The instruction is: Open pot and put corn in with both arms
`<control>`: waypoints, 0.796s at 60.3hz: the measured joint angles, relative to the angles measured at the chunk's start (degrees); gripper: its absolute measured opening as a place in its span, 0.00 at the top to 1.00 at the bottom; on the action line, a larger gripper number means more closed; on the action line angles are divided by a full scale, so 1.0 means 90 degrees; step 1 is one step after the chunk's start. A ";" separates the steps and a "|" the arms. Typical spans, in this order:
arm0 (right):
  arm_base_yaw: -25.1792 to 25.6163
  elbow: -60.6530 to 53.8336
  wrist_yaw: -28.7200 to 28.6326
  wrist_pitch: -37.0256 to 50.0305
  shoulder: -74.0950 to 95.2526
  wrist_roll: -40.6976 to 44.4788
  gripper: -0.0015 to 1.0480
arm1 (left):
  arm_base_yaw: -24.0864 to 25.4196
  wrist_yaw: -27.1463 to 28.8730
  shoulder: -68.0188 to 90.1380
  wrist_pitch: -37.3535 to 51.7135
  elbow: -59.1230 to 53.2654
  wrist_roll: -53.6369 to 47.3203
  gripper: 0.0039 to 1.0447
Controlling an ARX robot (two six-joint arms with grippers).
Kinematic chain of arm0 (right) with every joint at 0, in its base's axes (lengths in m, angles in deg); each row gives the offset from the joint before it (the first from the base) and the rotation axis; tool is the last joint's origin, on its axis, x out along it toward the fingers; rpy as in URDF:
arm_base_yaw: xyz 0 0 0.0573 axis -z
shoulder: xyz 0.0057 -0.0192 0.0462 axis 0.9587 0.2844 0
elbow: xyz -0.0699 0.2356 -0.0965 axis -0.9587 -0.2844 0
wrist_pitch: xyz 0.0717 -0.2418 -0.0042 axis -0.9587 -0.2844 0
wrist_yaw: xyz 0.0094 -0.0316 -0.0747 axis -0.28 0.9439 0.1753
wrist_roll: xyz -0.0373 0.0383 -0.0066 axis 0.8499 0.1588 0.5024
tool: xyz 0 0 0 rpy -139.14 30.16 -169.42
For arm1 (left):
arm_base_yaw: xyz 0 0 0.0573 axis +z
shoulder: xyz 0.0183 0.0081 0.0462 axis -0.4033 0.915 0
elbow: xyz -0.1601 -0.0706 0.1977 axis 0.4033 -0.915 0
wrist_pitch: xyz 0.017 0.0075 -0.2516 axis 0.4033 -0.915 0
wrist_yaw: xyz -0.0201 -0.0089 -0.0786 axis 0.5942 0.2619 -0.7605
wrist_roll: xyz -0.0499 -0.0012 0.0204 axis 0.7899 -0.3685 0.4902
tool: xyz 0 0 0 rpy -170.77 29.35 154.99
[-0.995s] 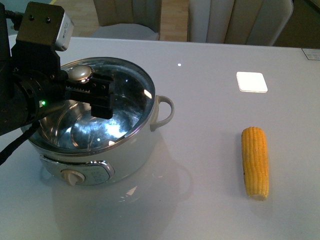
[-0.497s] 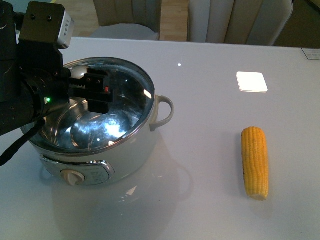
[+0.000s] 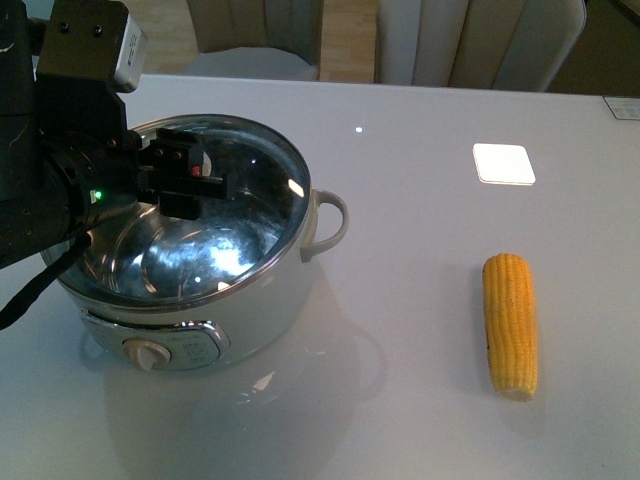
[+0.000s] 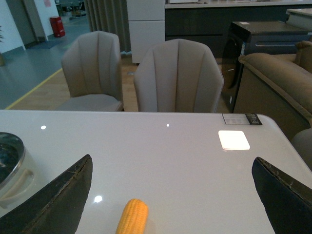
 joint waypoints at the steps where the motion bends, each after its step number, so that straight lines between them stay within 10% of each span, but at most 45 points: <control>1: 0.0000 0.0000 0.0000 0.0000 0.0000 0.0000 0.08 | 0.0000 0.0002 -0.0010 -0.0010 0.0000 -0.0005 0.56; 32: 0.0000 0.0000 0.0000 0.0000 0.0000 0.0000 0.08 | 0.0121 0.0168 -0.1426 -0.0852 -0.0039 -0.0216 0.56; 48: 0.0000 0.0000 0.0000 0.0000 0.0000 0.0000 0.08 | 0.1309 -0.0073 -0.2283 -0.0687 -0.0138 -0.0287 0.56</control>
